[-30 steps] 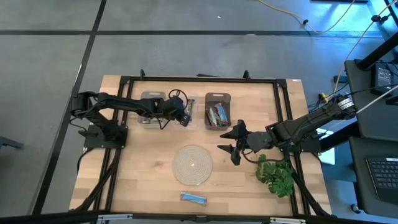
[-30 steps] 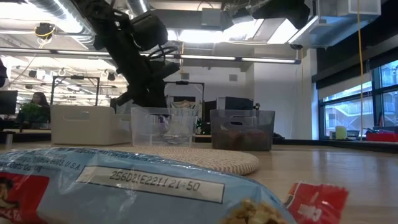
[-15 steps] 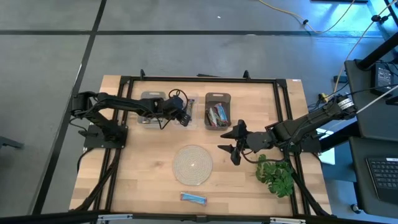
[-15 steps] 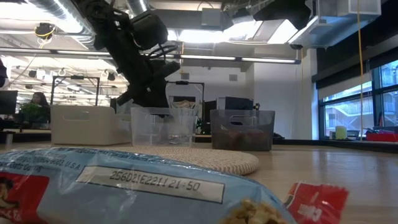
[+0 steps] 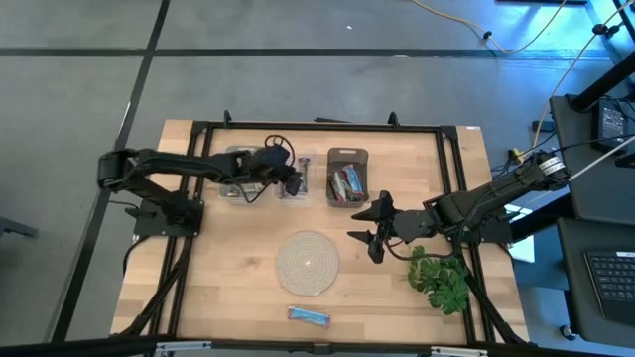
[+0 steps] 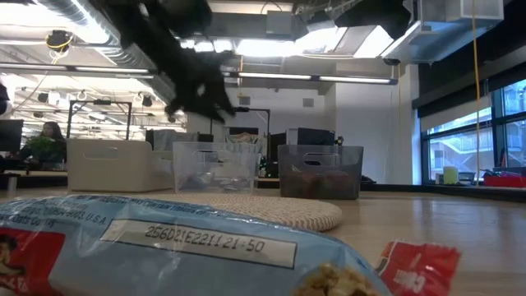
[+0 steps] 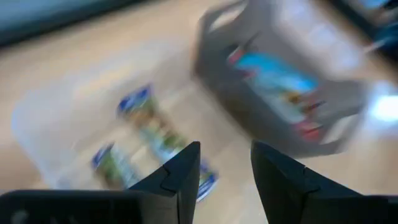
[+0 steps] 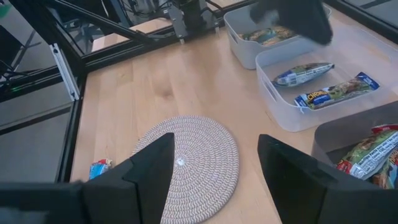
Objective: Pick and place Granola Bars by type
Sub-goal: Put the red granola bar into the black bin
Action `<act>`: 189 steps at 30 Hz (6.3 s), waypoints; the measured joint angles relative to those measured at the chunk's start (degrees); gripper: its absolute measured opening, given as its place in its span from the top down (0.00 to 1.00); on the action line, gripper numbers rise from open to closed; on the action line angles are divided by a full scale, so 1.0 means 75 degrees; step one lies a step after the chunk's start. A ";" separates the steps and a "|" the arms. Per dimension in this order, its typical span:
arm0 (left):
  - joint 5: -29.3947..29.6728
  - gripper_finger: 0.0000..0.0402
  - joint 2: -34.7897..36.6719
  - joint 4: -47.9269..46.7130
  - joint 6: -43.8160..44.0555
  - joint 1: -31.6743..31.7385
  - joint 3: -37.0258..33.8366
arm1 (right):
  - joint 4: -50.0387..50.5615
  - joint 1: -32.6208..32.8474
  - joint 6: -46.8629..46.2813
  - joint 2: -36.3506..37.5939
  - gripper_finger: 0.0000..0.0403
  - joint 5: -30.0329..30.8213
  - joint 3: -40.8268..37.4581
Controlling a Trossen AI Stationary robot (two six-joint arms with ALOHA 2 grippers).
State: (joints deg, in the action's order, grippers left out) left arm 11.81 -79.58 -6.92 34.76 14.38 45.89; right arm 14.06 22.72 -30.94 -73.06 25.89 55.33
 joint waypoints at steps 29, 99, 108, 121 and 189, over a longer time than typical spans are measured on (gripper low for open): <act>0.2495 0.66 0.1841 0.0439 -0.0983 -0.4978 0.0000 | -0.1626 0.0267 0.2268 -0.1927 0.45 -0.1410 0.0313; 0.2490 0.66 0.1838 -0.1463 -0.0338 -0.6014 0.0000 | 0.0605 0.1614 0.0548 -0.7723 0.34 -0.2008 0.5202; 0.2501 0.66 0.1838 -0.1515 -0.0338 -0.6014 0.0000 | 0.0699 0.1610 0.0546 -0.7819 0.43 -0.2005 0.5219; 0.2504 0.66 0.1838 -0.1513 -0.0338 -0.6014 0.0000 | 0.0776 0.1603 0.0565 -0.7813 0.68 -0.1963 0.5214; 0.2283 0.66 0.1838 -0.1456 -0.0326 -0.6017 0.0000 | 0.2261 0.1510 0.1250 -0.7204 0.41 -0.2428 0.5193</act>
State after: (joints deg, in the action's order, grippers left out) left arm 28.93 -65.80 -17.85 32.32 -30.74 45.89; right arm 31.02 34.04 -21.57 -127.08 7.68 94.28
